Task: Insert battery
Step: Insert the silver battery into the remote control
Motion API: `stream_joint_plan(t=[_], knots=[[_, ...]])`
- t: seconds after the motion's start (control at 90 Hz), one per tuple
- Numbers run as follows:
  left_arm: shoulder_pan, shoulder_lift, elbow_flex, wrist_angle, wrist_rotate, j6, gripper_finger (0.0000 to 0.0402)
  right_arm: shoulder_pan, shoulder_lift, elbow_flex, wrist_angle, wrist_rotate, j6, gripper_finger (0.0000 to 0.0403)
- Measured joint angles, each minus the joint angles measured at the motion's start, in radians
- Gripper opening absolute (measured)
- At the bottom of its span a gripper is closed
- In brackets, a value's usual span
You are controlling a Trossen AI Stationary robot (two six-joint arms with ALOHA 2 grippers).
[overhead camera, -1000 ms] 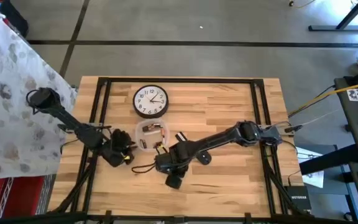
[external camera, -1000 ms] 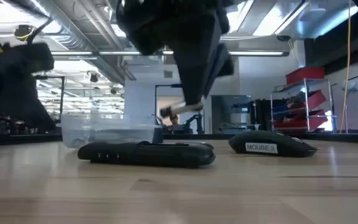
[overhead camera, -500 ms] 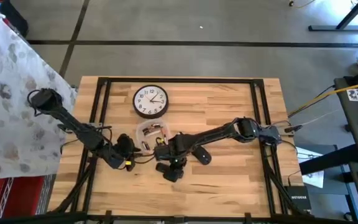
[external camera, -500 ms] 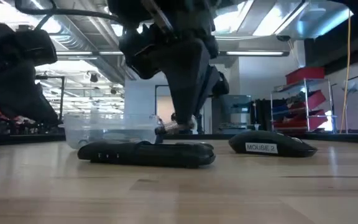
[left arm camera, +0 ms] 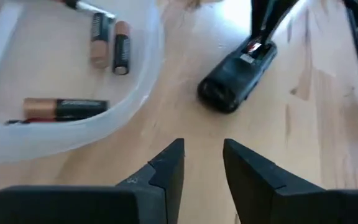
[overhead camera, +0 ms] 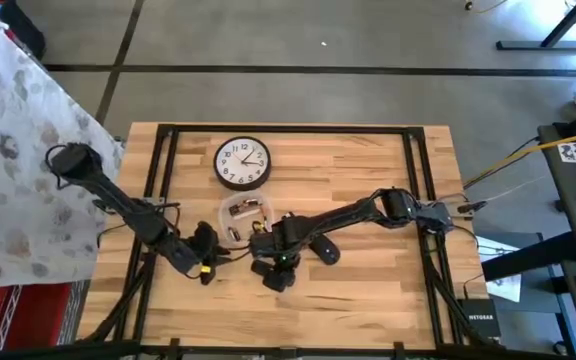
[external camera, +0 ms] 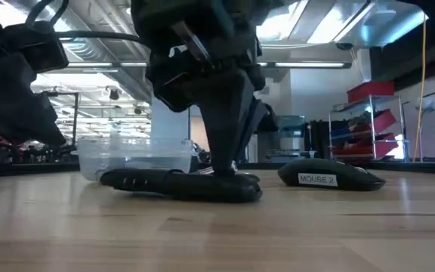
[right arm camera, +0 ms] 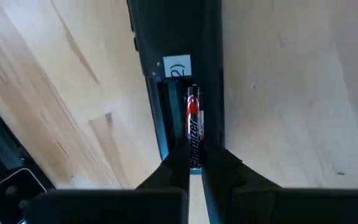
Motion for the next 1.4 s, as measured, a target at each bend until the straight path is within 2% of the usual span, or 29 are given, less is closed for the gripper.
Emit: stream_joint_plan(t=[0.344, 0.689, 1.011, 1.233, 1.4], knots=[[0.047, 0.253, 0.0, 0.251, 0.0, 0.038, 0.0096, -0.005, 0.0, -0.001, 0.023, 0.041, -0.009, 0.0], [0.092, 0.478, 0.011, 0.539, 0.043, 0.13, 0.0096, -0.005, 0.026, 0.001, 0.051, 0.06, -0.026, 0.0], [0.092, 0.498, 0.021, 0.535, 0.046, 0.132, 0.0096, -0.003, 0.03, 0.0, 0.057, 0.109, -0.075, 0.0017], [0.092, 0.498, 0.021, 0.533, 0.049, 0.128, 0.0096, 0.023, 0.023, 0.003, 0.041, 0.185, -0.104, 0.0004], [0.092, 0.499, 0.021, 0.533, 0.046, 0.126, 0.0096, 0.035, 0.012, 0.003, 0.032, 0.204, -0.098, 0.0002]])
